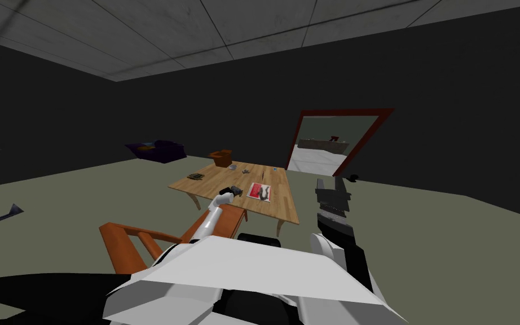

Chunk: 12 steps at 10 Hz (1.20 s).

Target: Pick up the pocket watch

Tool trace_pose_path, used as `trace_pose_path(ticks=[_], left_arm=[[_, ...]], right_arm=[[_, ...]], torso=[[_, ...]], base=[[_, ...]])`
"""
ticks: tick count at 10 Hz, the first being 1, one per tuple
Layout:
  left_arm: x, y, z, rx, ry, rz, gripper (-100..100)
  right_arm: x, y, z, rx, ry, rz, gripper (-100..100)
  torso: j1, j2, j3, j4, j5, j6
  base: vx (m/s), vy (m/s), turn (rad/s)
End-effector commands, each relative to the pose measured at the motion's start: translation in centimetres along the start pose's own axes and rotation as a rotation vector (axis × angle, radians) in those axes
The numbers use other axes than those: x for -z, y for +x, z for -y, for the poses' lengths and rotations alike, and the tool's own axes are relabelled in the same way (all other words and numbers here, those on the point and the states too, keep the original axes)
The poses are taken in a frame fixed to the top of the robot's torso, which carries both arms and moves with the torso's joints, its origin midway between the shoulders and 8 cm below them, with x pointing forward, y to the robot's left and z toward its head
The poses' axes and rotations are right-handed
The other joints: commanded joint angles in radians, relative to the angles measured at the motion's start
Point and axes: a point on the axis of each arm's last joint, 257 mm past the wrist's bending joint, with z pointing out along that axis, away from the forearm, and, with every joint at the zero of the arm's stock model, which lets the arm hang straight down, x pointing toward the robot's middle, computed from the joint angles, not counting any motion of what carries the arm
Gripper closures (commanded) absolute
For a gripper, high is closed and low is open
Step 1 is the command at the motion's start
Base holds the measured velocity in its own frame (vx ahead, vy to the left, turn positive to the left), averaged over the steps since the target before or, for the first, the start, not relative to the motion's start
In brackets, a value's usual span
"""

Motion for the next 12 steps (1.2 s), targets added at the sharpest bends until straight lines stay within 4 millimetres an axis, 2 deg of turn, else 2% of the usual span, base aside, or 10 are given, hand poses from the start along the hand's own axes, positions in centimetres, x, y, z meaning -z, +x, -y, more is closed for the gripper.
trace_pose_path(ticks=[1, 2, 5, 11, 12], left_arm=[[-0.6, -1.0, -0.8, 0.065, -0.038, 0.053, -100], [-0.7, -1.3, -0.9, 0.066, -0.04, 0.058, -100], [-1.5, -2.9, -2.8, 0.172, -0.102, 0.15, -100], [-2.0, -4.6, -4.9, 0.287, -0.164, 0.259, -100], [-2.0, -4.4, -4.8, 0.272, -0.156, 0.244, -100]], right_arm=[[0.0, 0.0, 0.0, 0.0, 0.0, 0.0, 0], [0.0, 0.0, 0.0, 0.0, 0.0, 0.0, 0], [0.0, 0.0, 0.0, 0.0, 0.0, 0.0, 0], [0.0, 0.0, 0.0, 0.0, 0.0, 0.0, 0], [0.0, 0.0, 0.0, 0.0, 0.0, 0.0, 0]], torso=[[0.0, 0.0, 0.0, 0.0, 0.0, 0.0], [0.0, 0.0, 0.0, 0.0, 0.0, 0.0], [0.0, 0.0, 0.0, 0.0, 0.0, 0.0], [0.0, 0.0, 0.0, 0.0, 0.0, 0.0], [0.0, 0.0, 0.0, 0.0, 0.0, 0.0]], base=[[0.012, 0.017, -0.012], [0.009, 0.015, -0.002], [0.008, 0.016, -0.007], [0.007, 0.011, -0.004], [0.003, 0.006, -0.002]])
